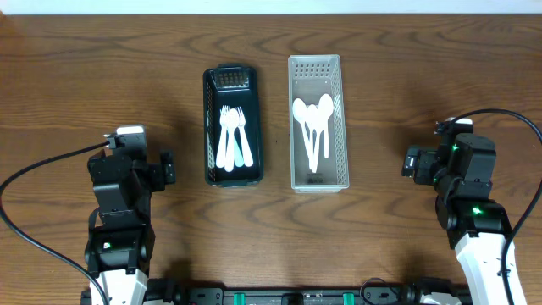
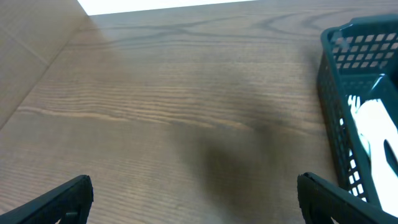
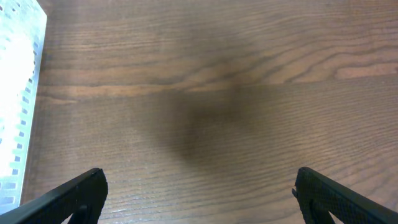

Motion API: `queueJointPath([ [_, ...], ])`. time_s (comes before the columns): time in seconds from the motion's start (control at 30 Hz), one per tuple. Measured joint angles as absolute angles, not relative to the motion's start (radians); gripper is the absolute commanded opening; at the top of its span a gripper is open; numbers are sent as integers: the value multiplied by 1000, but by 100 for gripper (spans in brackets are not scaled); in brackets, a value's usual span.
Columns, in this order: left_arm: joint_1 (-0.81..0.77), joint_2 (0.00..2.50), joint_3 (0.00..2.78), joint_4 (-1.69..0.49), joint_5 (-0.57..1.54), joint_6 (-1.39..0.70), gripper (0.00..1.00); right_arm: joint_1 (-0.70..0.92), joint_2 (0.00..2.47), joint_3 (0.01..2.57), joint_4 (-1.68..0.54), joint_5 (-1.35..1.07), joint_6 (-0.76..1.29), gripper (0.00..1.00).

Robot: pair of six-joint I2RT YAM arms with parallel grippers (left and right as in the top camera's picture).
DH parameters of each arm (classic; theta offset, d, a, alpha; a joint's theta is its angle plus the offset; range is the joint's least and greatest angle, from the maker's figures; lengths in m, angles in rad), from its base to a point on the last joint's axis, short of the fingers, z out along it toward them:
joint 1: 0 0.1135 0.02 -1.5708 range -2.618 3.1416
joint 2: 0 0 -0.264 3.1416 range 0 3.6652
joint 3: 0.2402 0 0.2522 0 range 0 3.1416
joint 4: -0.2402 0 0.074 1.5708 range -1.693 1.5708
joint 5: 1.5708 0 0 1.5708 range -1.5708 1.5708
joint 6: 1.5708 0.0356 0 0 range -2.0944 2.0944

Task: Pack container

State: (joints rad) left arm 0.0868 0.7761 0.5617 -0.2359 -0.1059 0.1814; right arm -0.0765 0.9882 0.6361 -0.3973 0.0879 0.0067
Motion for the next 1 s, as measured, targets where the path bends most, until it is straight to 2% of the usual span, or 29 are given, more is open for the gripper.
queueJointPath([
  [0.8,87,776,562,-235,-113,184,98,-76,999,636,-405,88,7,99],
  [1.0,87,776,562,-234,-113,184,98,-63,868,632,-515,91,8,99],
])
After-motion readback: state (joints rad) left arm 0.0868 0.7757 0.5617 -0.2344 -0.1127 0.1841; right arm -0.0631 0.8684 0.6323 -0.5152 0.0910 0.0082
